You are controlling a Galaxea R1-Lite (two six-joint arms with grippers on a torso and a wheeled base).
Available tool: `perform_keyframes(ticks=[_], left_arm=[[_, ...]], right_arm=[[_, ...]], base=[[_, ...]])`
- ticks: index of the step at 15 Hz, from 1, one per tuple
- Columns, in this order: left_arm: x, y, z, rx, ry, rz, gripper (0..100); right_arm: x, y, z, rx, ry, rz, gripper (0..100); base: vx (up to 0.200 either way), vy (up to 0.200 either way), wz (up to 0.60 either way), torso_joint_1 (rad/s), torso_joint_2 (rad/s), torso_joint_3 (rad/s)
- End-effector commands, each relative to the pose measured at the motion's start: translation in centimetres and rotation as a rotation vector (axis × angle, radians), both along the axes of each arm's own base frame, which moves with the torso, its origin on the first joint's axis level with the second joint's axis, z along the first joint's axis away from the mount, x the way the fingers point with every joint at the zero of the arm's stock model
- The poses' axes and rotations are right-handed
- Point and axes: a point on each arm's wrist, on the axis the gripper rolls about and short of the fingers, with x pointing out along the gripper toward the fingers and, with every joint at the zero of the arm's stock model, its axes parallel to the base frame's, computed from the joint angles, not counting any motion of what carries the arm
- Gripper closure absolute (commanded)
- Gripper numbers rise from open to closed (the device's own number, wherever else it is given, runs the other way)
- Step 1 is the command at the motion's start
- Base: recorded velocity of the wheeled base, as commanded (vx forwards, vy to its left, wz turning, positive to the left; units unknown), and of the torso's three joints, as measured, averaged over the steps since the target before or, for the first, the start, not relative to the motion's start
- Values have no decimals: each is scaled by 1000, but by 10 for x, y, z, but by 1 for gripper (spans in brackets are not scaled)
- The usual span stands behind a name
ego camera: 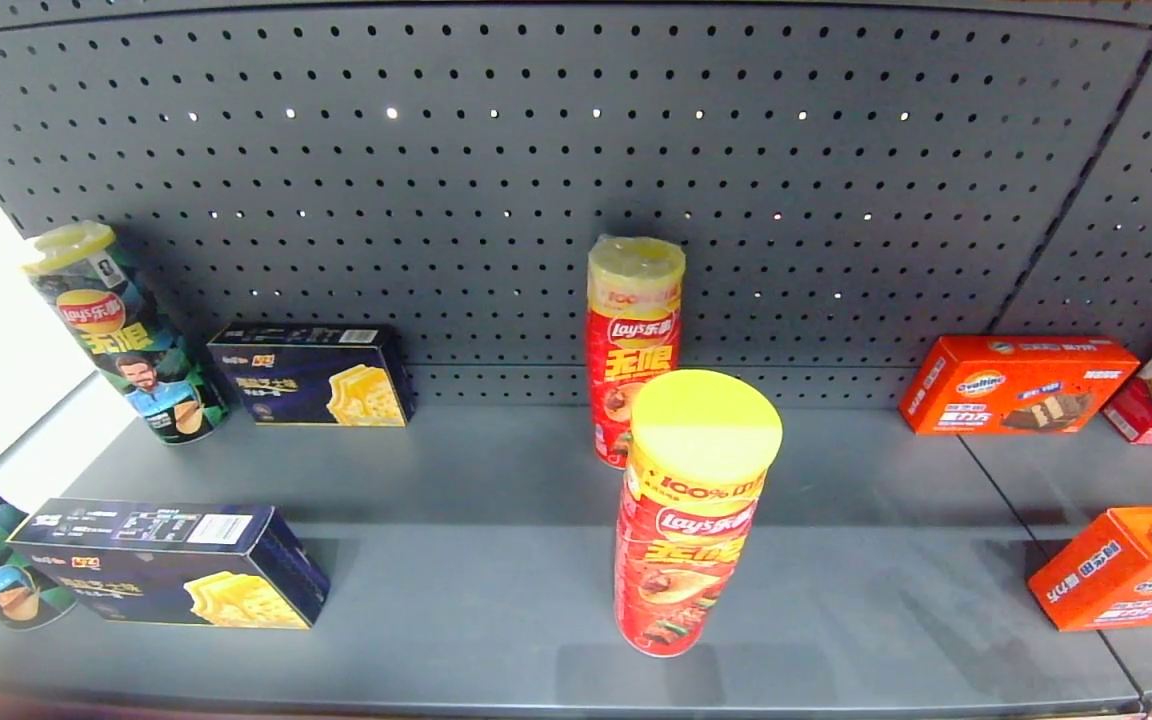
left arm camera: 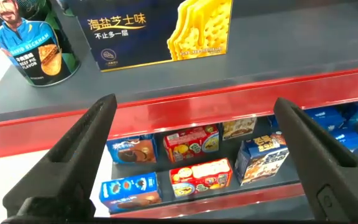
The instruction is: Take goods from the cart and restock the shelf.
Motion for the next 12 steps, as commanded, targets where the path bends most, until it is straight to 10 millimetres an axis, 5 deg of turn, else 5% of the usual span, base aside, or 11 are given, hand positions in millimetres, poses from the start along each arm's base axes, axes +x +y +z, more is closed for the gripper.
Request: perform_keyframes(ticks=[1,12], left_arm=[[0,0,0,-1,3,1,0],[0,0,0,-1,2,0,0]], right_arm=[[56,45,-16,-107,164,142,0],[85,90,-46,-246,286,245,0]], base=[[0,0,0,0,0,0],[0,0,0,0,0,0]])
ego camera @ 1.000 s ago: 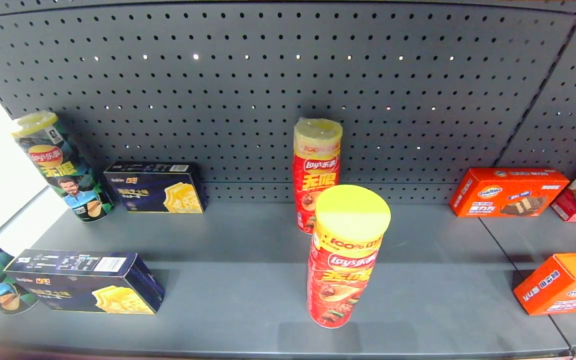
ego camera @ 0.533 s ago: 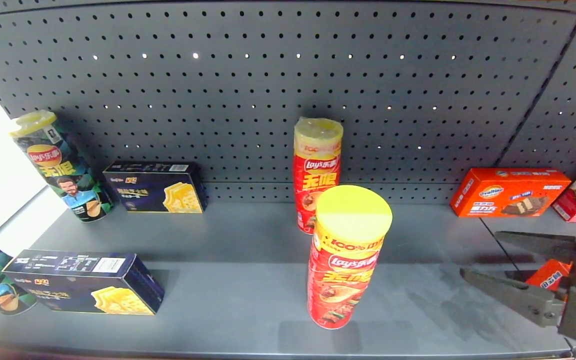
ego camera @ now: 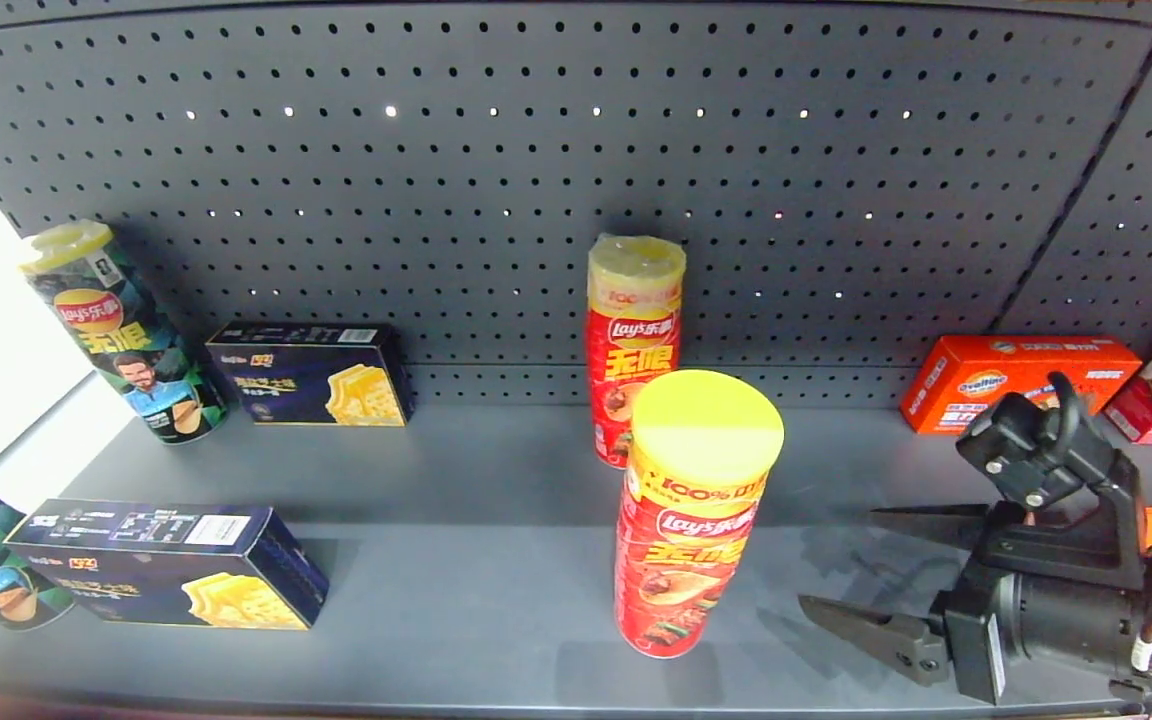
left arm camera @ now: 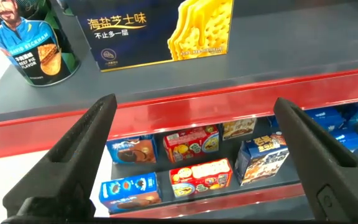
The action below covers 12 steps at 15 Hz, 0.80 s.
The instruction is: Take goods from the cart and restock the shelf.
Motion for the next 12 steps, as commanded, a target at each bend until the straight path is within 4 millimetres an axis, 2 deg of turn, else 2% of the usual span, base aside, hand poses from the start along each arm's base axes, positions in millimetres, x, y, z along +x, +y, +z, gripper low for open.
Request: perform_keyframes(ticks=[1,6,12], left_arm=[[0,0,0,0,4,0,0],[0,0,0,0,2,0,0],[0,0,0,0,4,0,0]], right_arm=[[9,8,-6,-27,26,7,0],[28,28,-2,-35,17,26,0],[29,39,-5,-48,26,53,0]], base=[[0,0,0,0,0,0],[0,0,0,0,0,0],[0,0,0,0,0,0]])
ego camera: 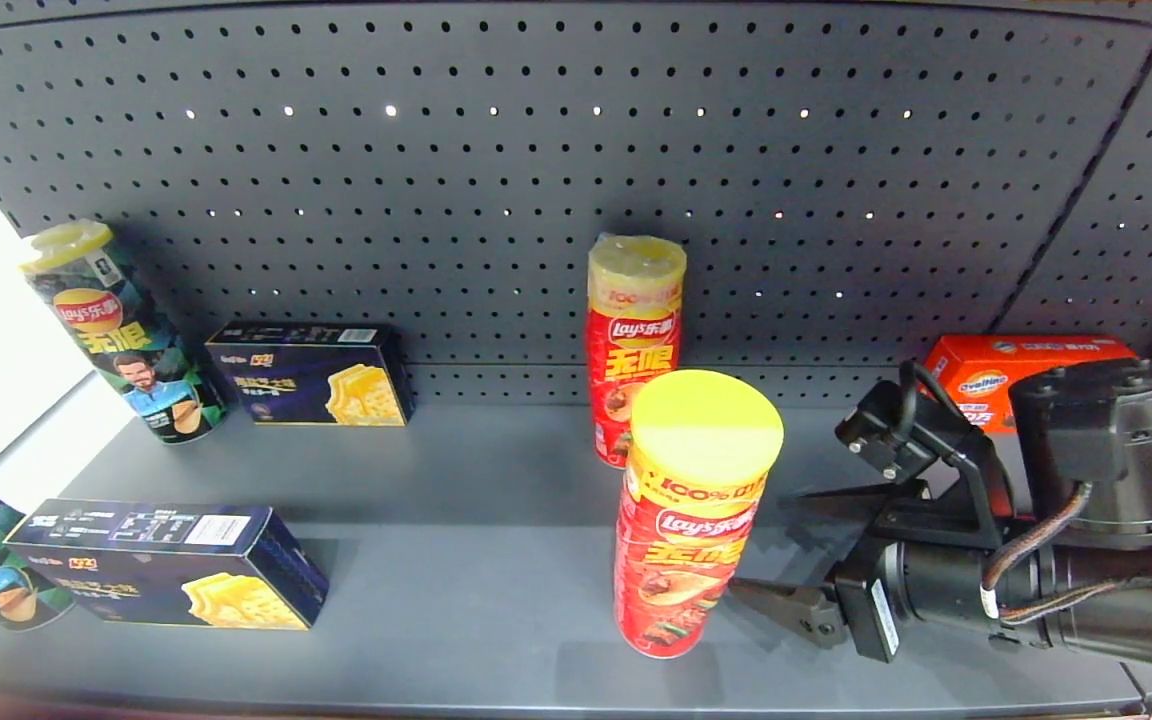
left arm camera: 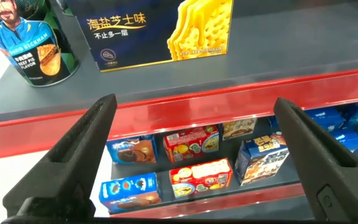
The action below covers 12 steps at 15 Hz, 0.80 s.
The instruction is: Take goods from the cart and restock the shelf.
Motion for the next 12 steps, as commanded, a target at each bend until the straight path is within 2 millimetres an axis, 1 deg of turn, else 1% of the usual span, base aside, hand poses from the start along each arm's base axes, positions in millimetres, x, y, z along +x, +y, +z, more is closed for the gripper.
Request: perform_keyframes(ticks=[1,4,7,10,12], left_arm=[[0,0,0,0,3,-1,0],[0,0,0,0,3,-1,0],[0,0,0,0,3,-1,0],[0,0,0,0,3,-1,0],[0,0,0,0,2,-1,0]], right_arm=[[1,3,-1,-3,2,8,0],[2,4,-3,-7,8,10,0],[0,1,-1,-3,2,2,0],[2,4,1,0,-2,4,0],[4,9,0,-3,2,16,0]], base=[[0,0,0,0,0,0],[0,0,0,0,0,0],[0,0,0,0,0,0],[0,0,0,0,0,0],[0,0,0,0,0,0]])
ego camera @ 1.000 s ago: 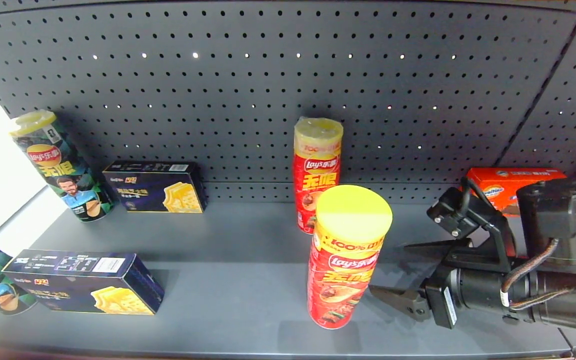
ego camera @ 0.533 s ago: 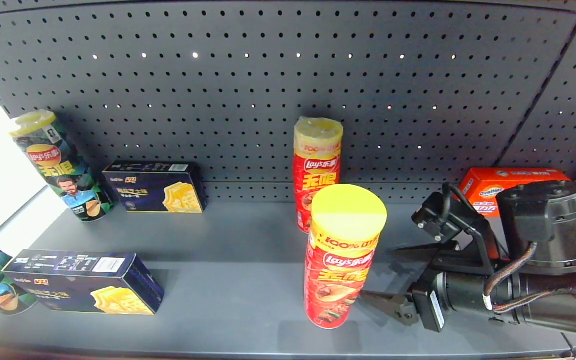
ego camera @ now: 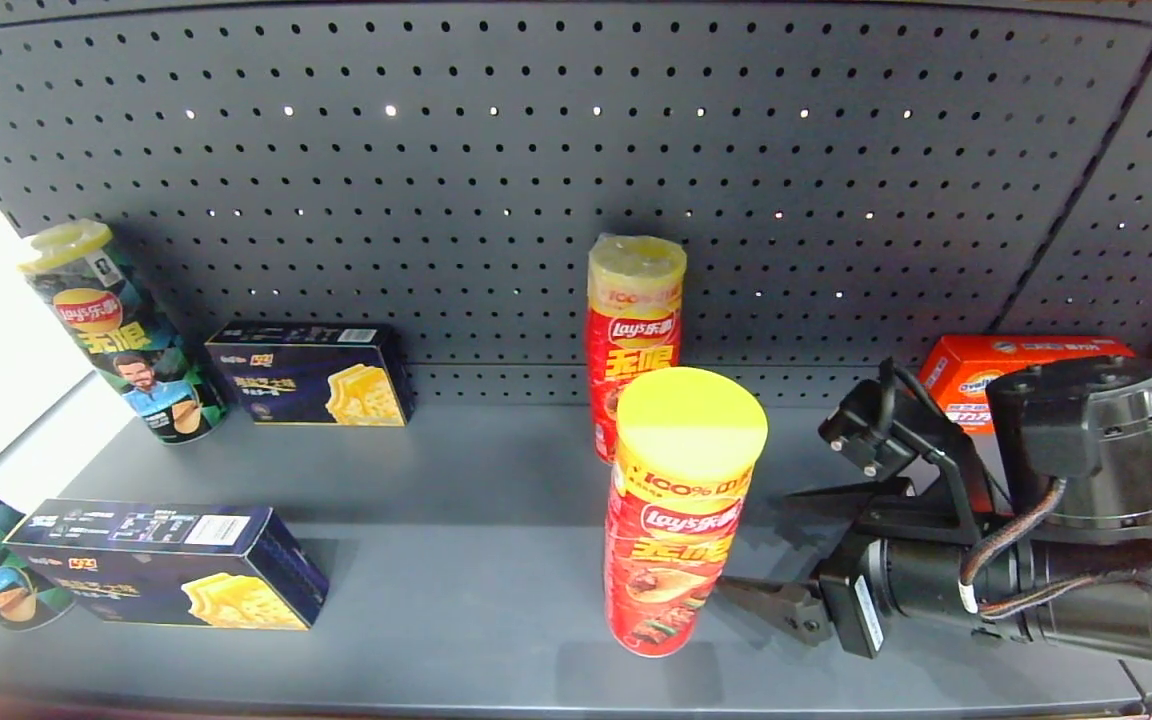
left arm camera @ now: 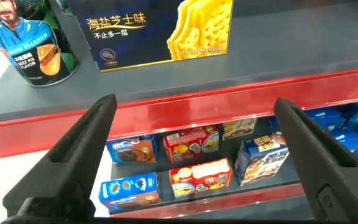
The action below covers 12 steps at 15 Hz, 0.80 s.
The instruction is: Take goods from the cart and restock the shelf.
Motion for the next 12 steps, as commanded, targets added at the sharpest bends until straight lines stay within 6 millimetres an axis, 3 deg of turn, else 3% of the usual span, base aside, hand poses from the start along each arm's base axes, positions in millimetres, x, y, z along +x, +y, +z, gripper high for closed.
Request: perform_keyframes(ticks=[1,8,11,12], left_arm=[[0,0,0,0,3,-1,0],[0,0,0,0,4,0,0],[0,0,0,0,3,0,0],[0,0,0,0,4,0,0]], right_arm=[[2,4,-2,-6,6,9,0],[2,1,1,16,-20,-6,0],[2,-24,15,63,-90,-101,0],[-1,-48,32,104,-153,-180,0]], base=[[0,0,0,0,0,0],[0,0,0,0,0,0],[0,0,0,0,0,0],[0,0,0,0,0,0]])
